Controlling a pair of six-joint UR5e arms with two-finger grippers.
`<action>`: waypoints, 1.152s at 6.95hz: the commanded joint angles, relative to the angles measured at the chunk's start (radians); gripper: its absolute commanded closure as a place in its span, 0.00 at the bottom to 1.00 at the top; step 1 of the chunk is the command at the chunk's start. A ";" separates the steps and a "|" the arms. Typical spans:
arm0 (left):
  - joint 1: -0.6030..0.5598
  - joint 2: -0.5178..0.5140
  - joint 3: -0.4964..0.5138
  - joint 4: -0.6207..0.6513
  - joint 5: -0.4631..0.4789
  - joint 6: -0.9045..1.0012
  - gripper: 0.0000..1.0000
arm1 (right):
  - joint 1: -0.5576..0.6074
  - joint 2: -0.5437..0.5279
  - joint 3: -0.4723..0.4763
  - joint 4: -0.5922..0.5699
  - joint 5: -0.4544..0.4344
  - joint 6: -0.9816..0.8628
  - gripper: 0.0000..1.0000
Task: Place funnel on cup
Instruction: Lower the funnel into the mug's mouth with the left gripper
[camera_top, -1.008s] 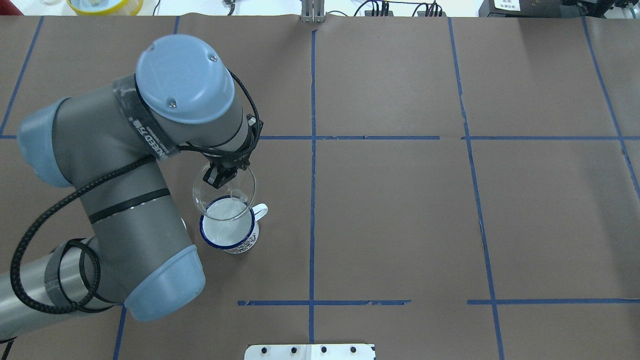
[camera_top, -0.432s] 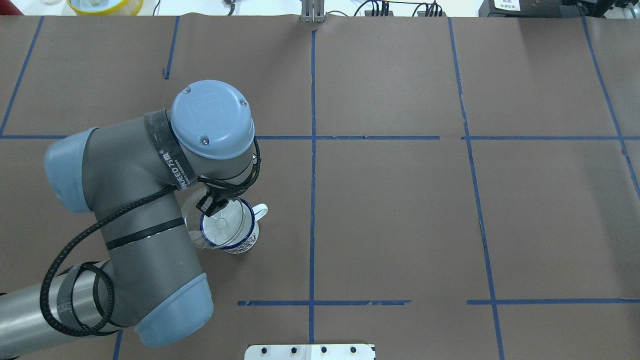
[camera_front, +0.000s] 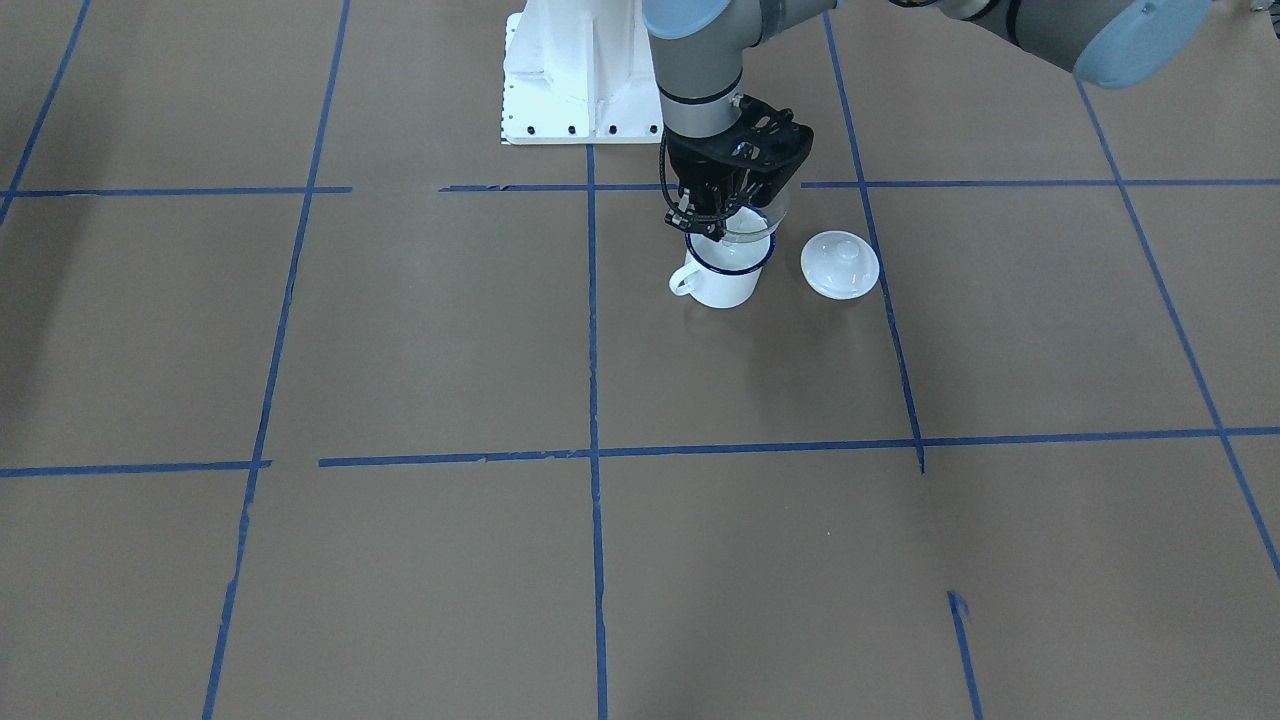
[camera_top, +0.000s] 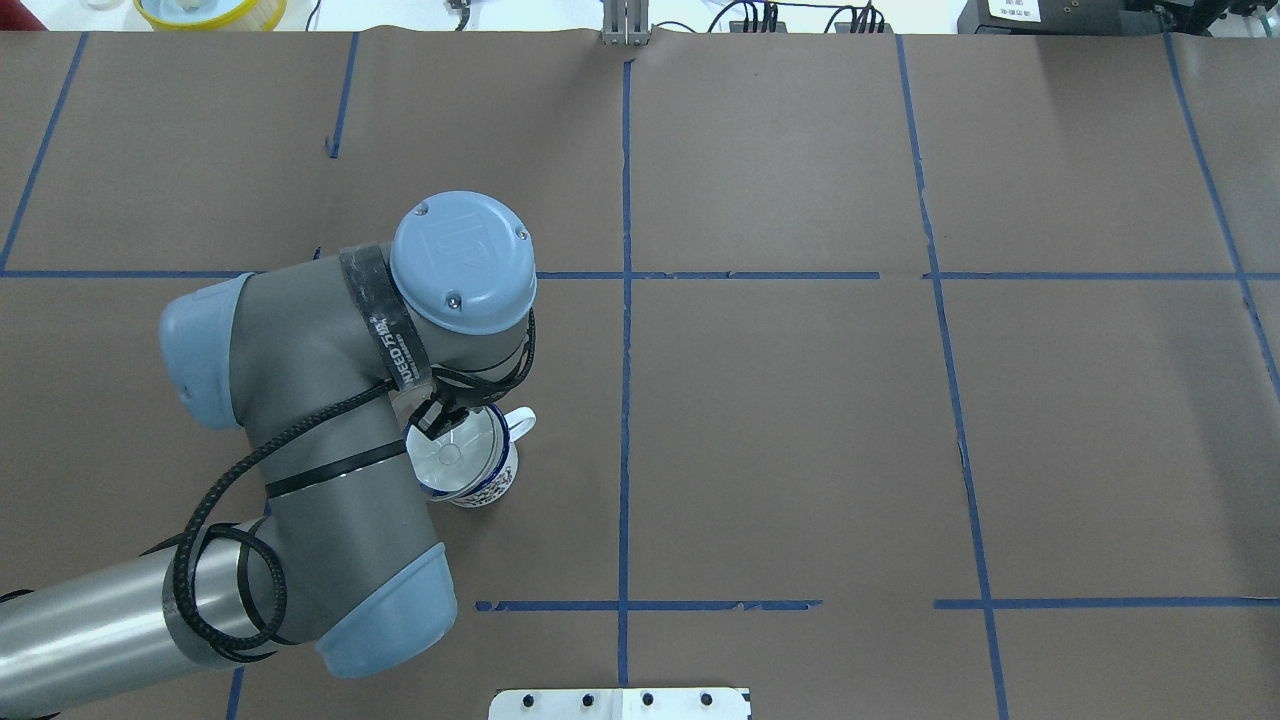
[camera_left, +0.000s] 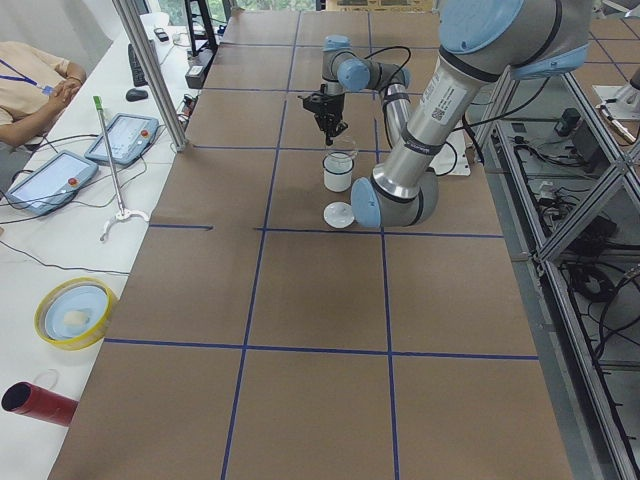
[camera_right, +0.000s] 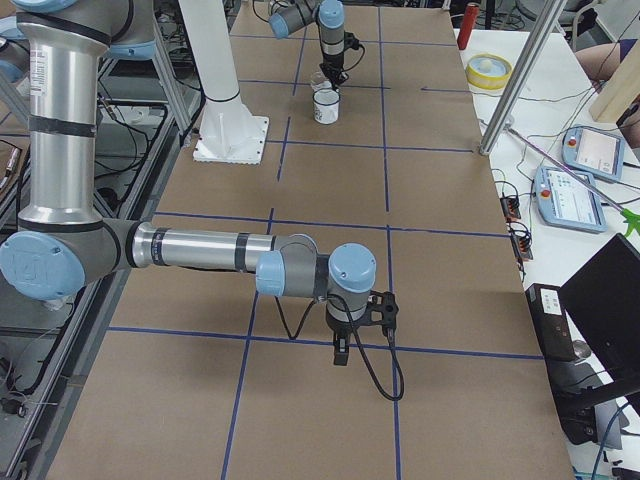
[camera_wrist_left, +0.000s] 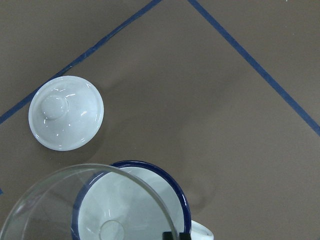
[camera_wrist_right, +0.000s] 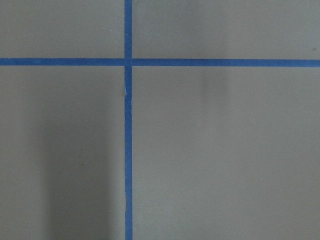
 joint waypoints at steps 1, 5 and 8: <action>0.030 0.022 0.015 -0.038 -0.001 0.002 1.00 | 0.000 0.000 0.000 0.000 0.000 0.000 0.00; 0.030 0.019 0.016 -0.042 0.005 0.055 1.00 | 0.000 0.000 0.000 0.000 0.000 0.000 0.00; 0.030 0.017 0.024 -0.045 0.034 0.084 1.00 | 0.000 0.000 0.000 0.000 0.000 0.000 0.00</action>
